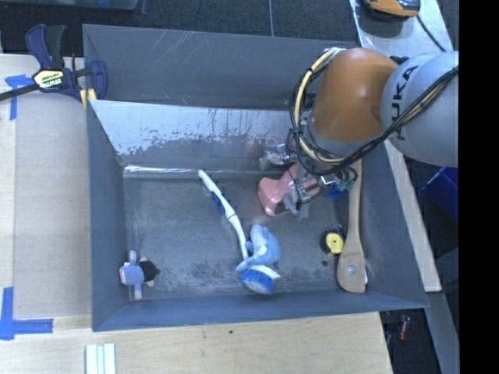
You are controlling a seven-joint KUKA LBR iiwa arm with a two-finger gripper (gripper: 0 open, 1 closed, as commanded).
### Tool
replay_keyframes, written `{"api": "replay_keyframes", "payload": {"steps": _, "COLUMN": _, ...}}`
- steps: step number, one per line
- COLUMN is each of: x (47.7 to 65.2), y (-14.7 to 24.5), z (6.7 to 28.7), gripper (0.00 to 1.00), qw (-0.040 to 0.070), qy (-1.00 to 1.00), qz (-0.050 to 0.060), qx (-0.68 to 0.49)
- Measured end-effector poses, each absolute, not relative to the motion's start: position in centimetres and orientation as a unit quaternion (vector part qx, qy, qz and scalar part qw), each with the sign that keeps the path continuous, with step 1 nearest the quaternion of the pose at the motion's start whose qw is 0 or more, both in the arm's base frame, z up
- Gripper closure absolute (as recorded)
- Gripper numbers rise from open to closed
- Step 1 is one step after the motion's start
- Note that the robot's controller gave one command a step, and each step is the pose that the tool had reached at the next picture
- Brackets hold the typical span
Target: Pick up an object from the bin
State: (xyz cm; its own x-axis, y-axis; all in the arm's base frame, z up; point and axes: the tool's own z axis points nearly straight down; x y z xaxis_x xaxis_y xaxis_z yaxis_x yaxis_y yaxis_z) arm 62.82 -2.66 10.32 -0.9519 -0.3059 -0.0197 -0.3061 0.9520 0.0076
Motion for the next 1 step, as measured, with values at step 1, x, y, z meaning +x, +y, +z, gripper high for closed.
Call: {"api": "replay_keyframes", "payload": {"steps": 1, "x": 62.47, "y": -3.19, "z": 7.09, "gripper": 0.00, "qw": 0.007, "qy": 0.979, "qz": 0.005, "qx": -0.205}}
